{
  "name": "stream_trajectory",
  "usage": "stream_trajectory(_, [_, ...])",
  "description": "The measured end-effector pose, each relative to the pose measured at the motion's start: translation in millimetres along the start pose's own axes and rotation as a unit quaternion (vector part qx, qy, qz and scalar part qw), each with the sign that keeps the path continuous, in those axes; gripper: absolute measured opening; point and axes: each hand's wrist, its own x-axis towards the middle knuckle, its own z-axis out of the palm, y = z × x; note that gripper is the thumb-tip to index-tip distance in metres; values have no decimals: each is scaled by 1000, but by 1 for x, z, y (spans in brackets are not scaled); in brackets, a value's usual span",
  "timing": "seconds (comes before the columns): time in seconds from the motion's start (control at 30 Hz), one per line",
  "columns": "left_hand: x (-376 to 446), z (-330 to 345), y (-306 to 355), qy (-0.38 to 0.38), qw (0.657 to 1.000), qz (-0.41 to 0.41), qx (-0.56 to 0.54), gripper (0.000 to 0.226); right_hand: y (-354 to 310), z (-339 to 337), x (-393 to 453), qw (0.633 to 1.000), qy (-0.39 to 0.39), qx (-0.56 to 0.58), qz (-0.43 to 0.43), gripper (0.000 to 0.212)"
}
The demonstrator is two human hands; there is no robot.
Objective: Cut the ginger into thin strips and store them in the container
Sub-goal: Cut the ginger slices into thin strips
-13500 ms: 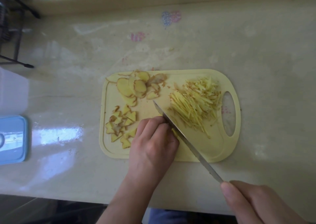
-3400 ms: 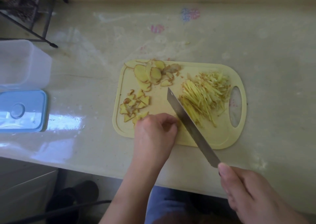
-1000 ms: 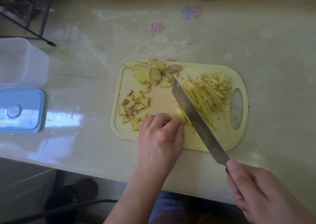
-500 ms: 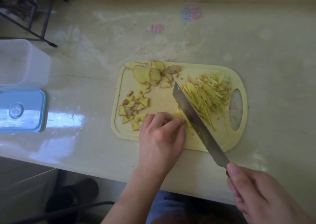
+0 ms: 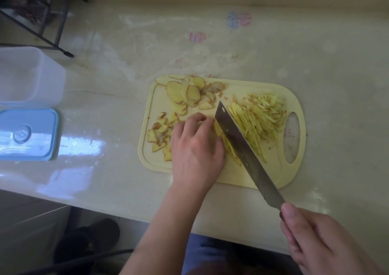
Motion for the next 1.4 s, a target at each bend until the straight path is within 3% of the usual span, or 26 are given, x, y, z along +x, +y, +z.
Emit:
stream_trajectory(0.23, [11,-6,-3,-52,998,27,-28,39,-2,-1,0,1000,8,28,12,96])
stream_trajectory(0.47, [21,-6,7,-79,997,-14,20,28,-3,-2,-1,998,25,64,10,95])
stream_trajectory(0.73, [9,-12,1,-67,997,-28,-34,17,-2,-5,-5,994,17,106,36,101])
stream_trajectory(0.87, [-8,-13,0,-58,998,8,-8,15,-3,-6,-9,998,0,56,15,100])
stream_trajectory(0.97, [-19,-13,-6,-46,997,40,-42,17,-3,-4,-9,999,29,33,8,101])
stream_trajectory(1.13, [-27,-13,-20,10,996,52,-65,16,-7,11,-1,1000,-3,17,-8,98])
stream_trajectory(1.4, [-27,-8,-15,-14,997,66,-38,17,-6,11,4,1000,20,5,-12,97])
